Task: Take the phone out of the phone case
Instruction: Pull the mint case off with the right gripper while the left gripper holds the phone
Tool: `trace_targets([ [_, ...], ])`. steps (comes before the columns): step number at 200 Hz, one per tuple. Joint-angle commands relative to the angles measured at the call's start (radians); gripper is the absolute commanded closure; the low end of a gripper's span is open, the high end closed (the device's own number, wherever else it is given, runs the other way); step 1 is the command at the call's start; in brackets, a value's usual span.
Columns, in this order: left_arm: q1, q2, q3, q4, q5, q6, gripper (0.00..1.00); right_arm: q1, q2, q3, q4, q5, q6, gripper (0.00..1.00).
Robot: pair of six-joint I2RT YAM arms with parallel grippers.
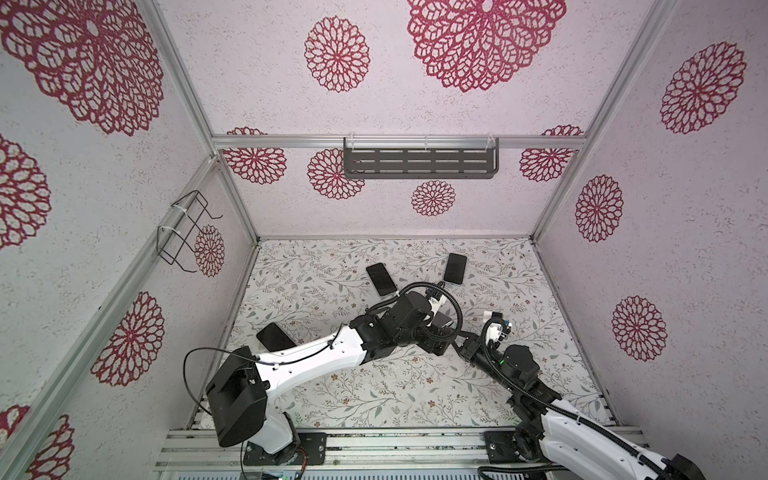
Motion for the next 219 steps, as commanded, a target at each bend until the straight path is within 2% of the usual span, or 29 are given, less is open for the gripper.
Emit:
trace_targets([
  [1, -0.009, 0.022, 0.015, -0.034, -0.050, 0.052, 0.16, 0.001, -0.023, 0.005, 0.086, 0.020, 0.014, 1.00],
  [48, -0.011, 0.053, 0.000, -0.010, -0.065, 0.060, 0.20, 0.003, -0.045, -0.032, 0.069, 0.028, 0.017, 1.00],
  [126, -0.011, 0.126, -0.001, 0.037, -0.013, 0.053, 0.26, 0.003, -0.064, -0.065, 0.052, 0.018, 0.024, 1.00],
  [146, -0.011, 0.142, 0.010, 0.022, -0.056, 0.054, 0.33, 0.003, -0.075, -0.069, 0.048, 0.015, 0.025, 1.00],
  [219, -0.011, 0.187, 0.028, 0.018, -0.084, 0.060, 0.49, 0.004, -0.080, -0.080, 0.033, -0.001, 0.023, 1.00],
])
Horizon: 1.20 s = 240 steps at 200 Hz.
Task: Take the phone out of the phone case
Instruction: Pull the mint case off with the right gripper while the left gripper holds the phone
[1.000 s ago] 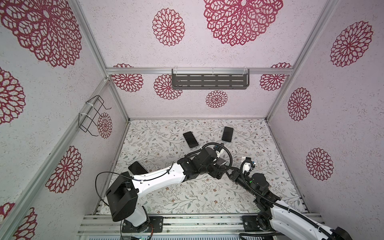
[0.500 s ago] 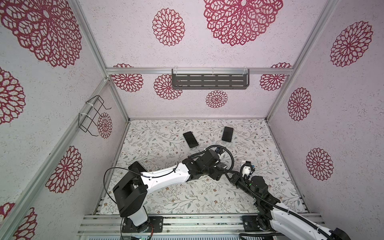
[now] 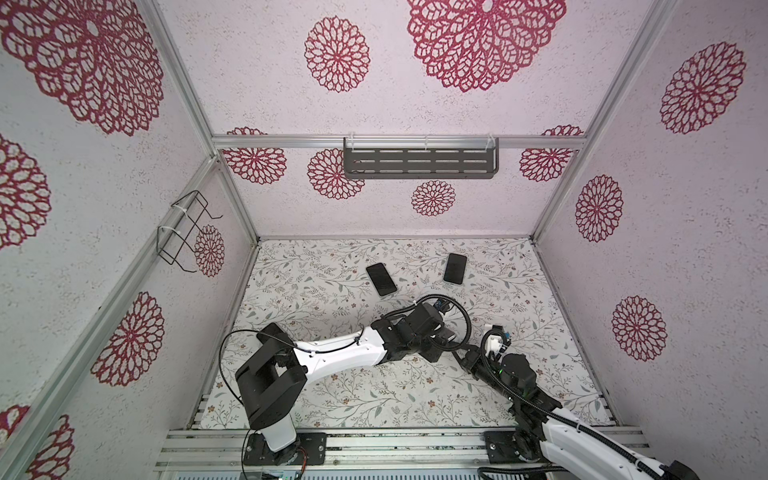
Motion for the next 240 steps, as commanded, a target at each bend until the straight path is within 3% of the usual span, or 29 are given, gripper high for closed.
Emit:
trace_targets([
  [1, -0.001, 0.035, 0.029, 0.007, -0.042, 0.012, 0.50, 0.003, -0.022, 0.012, 0.118, -0.017, 0.005, 1.00],
  [31, -0.008, 0.056, 0.051, -0.020, -0.115, 0.016, 0.57, 0.003, -0.023, 0.012, 0.114, -0.024, 0.008, 1.00],
  [70, -0.050, 0.090, 0.105, -0.087, -0.305, 0.040, 0.64, 0.003, -0.028, 0.010, 0.106, -0.027, 0.010, 1.00],
  [99, -0.063, 0.103, 0.118, -0.091, -0.353, 0.048, 0.67, 0.004, -0.029, 0.009, 0.104, -0.028, 0.011, 1.00],
  [144, -0.064, 0.128, 0.128, -0.095, -0.335, 0.068, 0.70, 0.005, -0.038, 0.006, 0.095, -0.027, 0.010, 1.00],
  [194, -0.067, 0.113, 0.112, -0.064, -0.299, 0.077, 0.84, 0.005, -0.048, 0.007, 0.086, -0.024, 0.008, 1.00],
  [240, -0.089, 0.040, 0.075, -0.043, -0.360, 0.121, 0.91, 0.004, -0.081, 0.009, 0.013, -0.004, 0.005, 1.00],
])
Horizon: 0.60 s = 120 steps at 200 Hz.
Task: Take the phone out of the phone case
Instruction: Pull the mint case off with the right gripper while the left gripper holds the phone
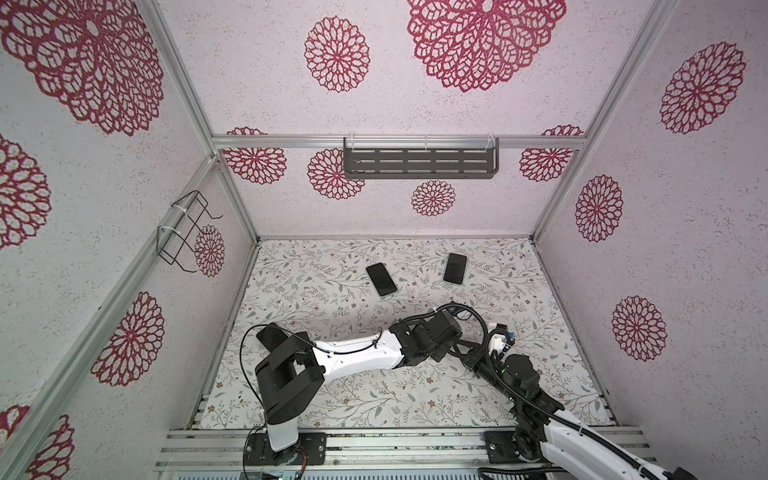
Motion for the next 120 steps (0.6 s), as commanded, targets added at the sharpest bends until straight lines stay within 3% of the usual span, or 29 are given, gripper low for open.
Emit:
trace_targets([
  [1, -0.013, -0.051, -0.030, 0.016, -0.040, 0.029, 0.91, 0.008, -0.035, 0.009, 0.006, -0.028, -0.002, 1.00],
  [62, -0.028, -0.147, -0.089, -0.028, -0.168, 0.088, 0.93, 0.008, -0.065, 0.021, -0.182, 0.016, 0.015, 1.00],
  [120, -0.029, -0.223, -0.120, -0.121, -0.247, 0.142, 0.94, 0.008, -0.070, 0.025, -0.244, 0.036, 0.019, 1.00],
])
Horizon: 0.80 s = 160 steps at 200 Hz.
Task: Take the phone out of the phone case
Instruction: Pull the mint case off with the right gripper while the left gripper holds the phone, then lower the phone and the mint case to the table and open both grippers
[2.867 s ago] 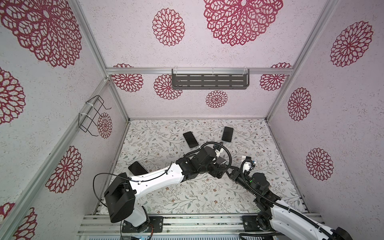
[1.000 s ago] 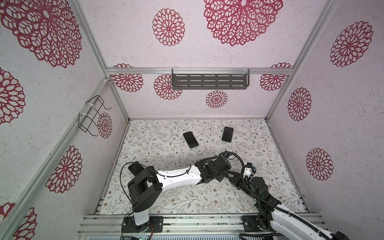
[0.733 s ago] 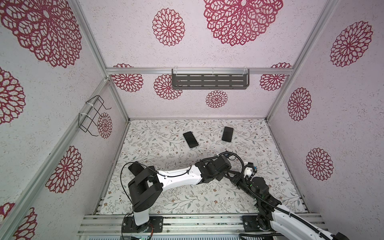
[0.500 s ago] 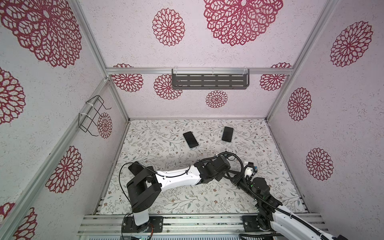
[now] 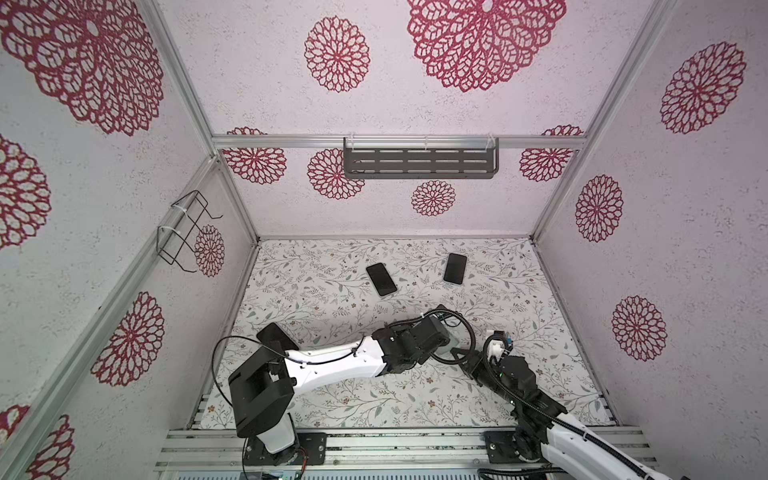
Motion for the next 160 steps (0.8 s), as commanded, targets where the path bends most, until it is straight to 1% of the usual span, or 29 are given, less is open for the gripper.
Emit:
trace_targets([
  [1, -0.008, -0.047, -0.008, -0.040, -0.073, 0.043, 0.94, 0.001, -0.015, 0.025, -0.034, 0.031, 0.016, 1.00],
  [19, -0.016, -0.050, -0.027, -0.076, -0.108, 0.068, 0.95, 0.001, -0.040, 0.027, -0.068, 0.055, 0.015, 1.00],
  [52, -0.039, -0.057, -0.084, -0.077, -0.130, 0.130, 0.96, 0.001, -0.075, 0.029, -0.119, 0.089, 0.023, 1.00],
  [94, -0.117, -0.039, -0.133, -0.035, -0.146, 0.259, 0.96, 0.001, -0.091, 0.021, -0.138, 0.095, 0.039, 1.00],
  [130, -0.186, 0.026, -0.155, -0.010, -0.234, 0.360, 0.96, 0.001, -0.083, 0.020, -0.127, 0.088, 0.039, 1.00],
  [160, -0.205, 0.074, -0.173, 0.018, -0.291, 0.410, 0.97, 0.001, -0.055, 0.019, -0.108, 0.067, 0.045, 1.00],
])
